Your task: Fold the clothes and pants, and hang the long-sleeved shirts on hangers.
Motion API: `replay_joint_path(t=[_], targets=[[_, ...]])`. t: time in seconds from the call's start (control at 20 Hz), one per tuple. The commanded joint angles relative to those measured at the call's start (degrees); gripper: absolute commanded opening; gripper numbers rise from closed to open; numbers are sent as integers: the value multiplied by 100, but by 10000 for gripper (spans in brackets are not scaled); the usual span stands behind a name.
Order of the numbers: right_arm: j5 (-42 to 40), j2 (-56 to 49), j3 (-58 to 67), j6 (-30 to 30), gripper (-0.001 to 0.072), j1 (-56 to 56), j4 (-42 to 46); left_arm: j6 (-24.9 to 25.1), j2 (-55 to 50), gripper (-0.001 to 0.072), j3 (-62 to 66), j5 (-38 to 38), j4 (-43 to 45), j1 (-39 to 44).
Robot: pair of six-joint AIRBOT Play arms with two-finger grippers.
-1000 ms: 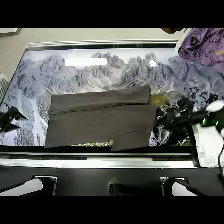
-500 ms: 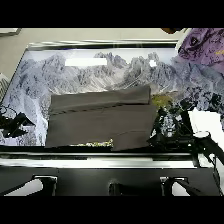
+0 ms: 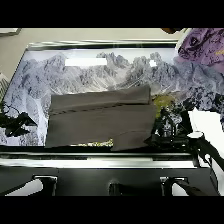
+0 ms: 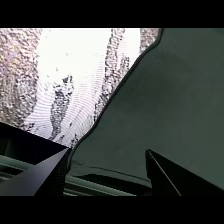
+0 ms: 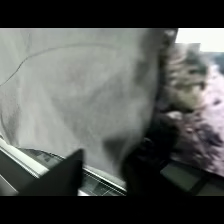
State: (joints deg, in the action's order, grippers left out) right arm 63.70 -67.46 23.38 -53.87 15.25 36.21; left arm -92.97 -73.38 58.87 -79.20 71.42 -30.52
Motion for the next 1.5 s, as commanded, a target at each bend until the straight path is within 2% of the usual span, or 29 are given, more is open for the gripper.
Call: replay_joint_path(t=[0.0, 0.05, 0.15, 0.2, 0.3, 0.4, 0.6, 1.0, 1.45], targets=[[48, 9, 2, -164, 119, -186, -63, 2, 4, 544, -2, -234, 125, 7], [107, 9, 2, -164, 53, -186, -61, 2, 7, 531, -2, -339, 249, 7], [127, 9, 2, -221, 35, -186, -61, 33, 22, 531, -55, -382, 339, -24], [142, 9, 2, -271, 35, -186, -63, 378, 94, 532, -219, -328, 337, -55], [221, 9, 2, -295, 35, -186, -66, 645, 422, 532, -822, 140, 52, -435], [282, 9, 2, -293, 35, -186, -61, 1534, 704, 532, -1513, 278, -695, -1001], [258, 9, 2, -286, 35, -186, -63, 2153, 702, 532, -2334, 332, -1506, -1679], [240, 9, 7, -269, 35, -186, -66, 2249, 142, 532, -2420, 468, -1593, -1349], [282, 9, 7, -295, 35, -186, -70, 2186, 98, 532, -2420, 516, -1401, -1331]])
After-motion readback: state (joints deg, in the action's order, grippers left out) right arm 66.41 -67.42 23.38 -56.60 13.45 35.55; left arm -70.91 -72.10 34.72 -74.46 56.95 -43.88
